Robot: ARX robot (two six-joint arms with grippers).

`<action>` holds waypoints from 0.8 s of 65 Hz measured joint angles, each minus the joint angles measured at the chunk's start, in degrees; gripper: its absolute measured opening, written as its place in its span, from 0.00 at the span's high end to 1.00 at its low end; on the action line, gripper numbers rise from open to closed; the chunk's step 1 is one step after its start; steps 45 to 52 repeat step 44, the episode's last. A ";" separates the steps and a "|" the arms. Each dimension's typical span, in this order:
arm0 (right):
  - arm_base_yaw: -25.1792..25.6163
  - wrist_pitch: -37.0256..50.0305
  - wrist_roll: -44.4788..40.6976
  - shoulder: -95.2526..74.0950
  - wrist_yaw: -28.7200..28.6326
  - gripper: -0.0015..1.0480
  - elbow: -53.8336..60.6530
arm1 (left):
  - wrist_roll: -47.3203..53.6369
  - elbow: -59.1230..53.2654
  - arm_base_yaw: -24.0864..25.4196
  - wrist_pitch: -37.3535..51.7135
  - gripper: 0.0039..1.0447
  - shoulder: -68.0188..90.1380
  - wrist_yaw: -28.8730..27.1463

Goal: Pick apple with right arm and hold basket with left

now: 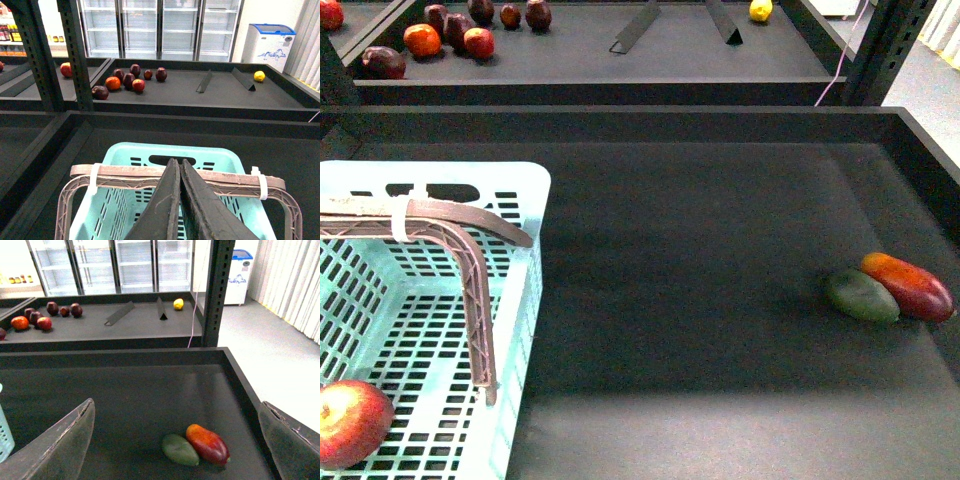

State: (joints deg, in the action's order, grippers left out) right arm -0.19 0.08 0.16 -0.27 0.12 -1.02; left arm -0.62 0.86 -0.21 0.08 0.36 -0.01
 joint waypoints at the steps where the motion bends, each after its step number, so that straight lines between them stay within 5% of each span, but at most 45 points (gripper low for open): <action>1: 0.00 0.00 0.00 0.00 0.00 0.08 0.02 | 0.00 0.00 0.00 0.00 0.97 0.00 0.00; 5: 0.00 0.00 0.00 0.00 0.00 0.08 0.02 | -0.04 0.00 0.00 0.00 0.96 0.00 0.00; 34: 0.00 0.00 -0.02 0.00 0.00 0.08 0.00 | 0.00 0.00 0.00 0.00 0.06 0.00 0.00; 52: 0.00 -0.02 0.00 0.00 0.00 0.08 0.02 | 0.09 0.00 0.00 0.00 0.06 0.00 0.00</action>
